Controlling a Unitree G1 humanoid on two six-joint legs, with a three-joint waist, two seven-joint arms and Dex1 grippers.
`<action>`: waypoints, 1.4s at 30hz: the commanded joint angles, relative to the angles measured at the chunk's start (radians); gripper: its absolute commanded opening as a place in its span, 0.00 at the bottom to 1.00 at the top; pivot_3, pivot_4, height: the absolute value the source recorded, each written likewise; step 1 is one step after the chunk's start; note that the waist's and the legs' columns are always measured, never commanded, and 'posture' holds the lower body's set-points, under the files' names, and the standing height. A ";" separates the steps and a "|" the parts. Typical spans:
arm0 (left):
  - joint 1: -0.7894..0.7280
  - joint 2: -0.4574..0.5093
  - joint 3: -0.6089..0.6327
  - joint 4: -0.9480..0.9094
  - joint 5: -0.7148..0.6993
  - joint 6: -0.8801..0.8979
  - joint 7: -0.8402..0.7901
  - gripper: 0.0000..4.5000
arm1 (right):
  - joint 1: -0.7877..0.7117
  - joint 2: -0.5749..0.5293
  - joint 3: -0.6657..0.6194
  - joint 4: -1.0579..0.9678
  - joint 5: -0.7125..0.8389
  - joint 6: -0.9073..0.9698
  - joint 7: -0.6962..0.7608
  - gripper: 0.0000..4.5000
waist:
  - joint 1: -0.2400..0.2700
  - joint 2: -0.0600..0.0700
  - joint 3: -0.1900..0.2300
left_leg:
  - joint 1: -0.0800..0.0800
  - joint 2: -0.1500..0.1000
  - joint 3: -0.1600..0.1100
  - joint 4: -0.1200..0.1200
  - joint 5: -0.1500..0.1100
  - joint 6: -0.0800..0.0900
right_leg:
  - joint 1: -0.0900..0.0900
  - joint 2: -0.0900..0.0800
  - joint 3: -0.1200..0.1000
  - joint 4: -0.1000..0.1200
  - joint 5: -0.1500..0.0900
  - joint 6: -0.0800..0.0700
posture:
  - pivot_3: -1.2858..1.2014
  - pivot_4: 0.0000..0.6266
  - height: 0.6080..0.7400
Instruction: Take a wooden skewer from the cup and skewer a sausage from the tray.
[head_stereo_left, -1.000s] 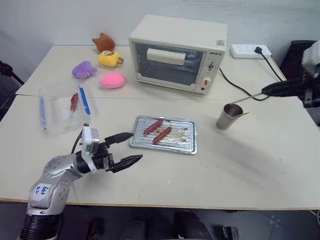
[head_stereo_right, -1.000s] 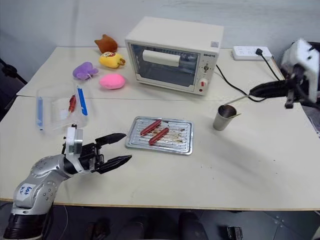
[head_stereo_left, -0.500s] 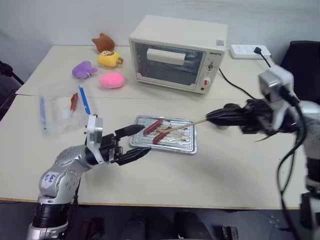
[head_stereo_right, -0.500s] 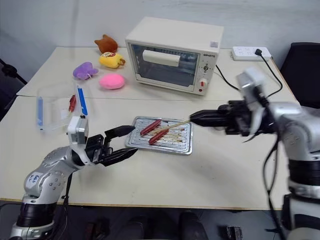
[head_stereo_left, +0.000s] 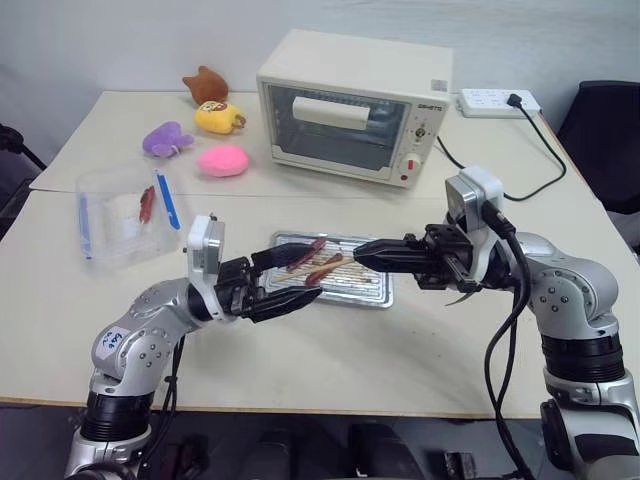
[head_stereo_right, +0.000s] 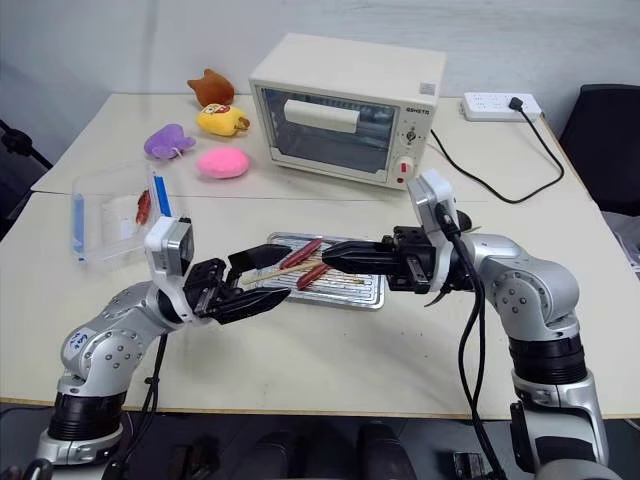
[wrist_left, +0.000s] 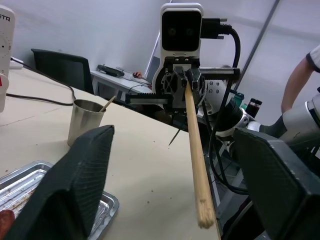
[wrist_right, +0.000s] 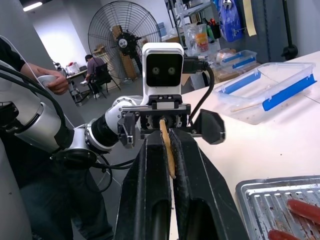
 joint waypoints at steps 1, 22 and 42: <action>-0.001 0.001 0.005 -0.047 -0.029 0.006 0.002 0.64 | 0.004 0.015 0.004 -0.030 0.005 -0.018 -0.004 0.00 | 0.000 0.000 0.000 | 0.000 0.000 0.000 0.000 0.000 0.000 | 0.000 0.000 0.000 0.000 0.000 0.000 | 0.52 0.24 1.00; 0.020 0.011 0.044 -0.032 -0.021 0.006 0.043 0.00 | 0.080 -0.026 -0.041 -0.047 -0.021 -0.066 -0.051 0.20 | 0.002 0.000 0.000 | 0.000 0.000 0.000 0.000 0.000 0.000 | 0.000 0.000 0.000 -0.001 0.000 0.000 | 0.52 0.24 1.00; 0.375 -0.035 0.415 0.070 0.043 -0.206 0.218 0.00 | 0.462 -0.189 -0.106 0.138 -0.483 -0.797 0.110 0.99 | -0.009 -0.001 0.001 | 0.005 0.000 0.001 -0.002 -0.001 0.001 | 0.005 0.000 0.002 -0.002 0.000 0.000 | 0.52 0.24 1.00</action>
